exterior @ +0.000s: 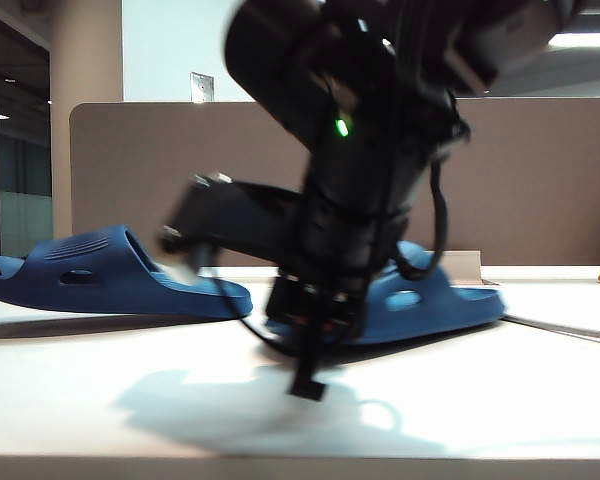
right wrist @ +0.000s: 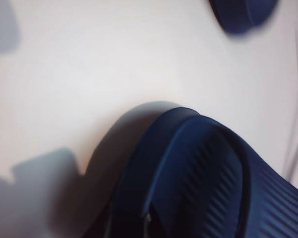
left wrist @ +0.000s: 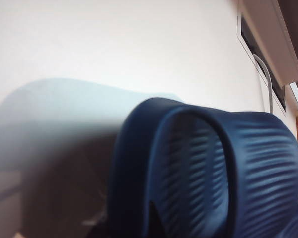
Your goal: Interlock the pair of blue slippers on the table with their fronts facing up.
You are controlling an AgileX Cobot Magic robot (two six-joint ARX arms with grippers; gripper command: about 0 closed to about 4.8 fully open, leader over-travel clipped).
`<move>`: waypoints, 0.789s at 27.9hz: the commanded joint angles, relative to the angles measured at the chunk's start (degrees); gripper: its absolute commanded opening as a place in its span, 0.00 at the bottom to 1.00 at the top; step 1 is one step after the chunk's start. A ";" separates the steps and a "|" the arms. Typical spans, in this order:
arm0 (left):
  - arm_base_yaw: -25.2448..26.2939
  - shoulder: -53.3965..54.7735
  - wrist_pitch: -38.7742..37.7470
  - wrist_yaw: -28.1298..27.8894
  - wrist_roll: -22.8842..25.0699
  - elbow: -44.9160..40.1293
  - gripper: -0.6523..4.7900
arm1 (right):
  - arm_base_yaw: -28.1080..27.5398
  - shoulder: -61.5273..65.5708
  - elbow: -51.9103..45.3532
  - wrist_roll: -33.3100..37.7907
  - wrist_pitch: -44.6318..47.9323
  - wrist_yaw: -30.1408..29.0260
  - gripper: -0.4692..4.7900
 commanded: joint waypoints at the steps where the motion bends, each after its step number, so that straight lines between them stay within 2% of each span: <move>1: 0.07 -0.28 1.25 0.00 0.46 0.11 0.11 | 3.23 -1.73 0.00 -1.40 -0.33 -4.15 0.20; 6: 0.04 -0.28 1.20 0.04 1.25 0.11 0.11 | 5.66 -1.99 0.00 -5.29 -2.12 -4.61 0.20; 17: 0.04 -0.28 1.22 0.00 1.53 0.11 0.11 | 5.64 -4.68 -0.24 -5.27 -14.43 -5.62 0.19; 22: 0.04 -0.28 1.20 0.02 1.51 0.11 0.11 | 5.62 -8.15 -0.15 -1.90 -17.09 -7.30 0.20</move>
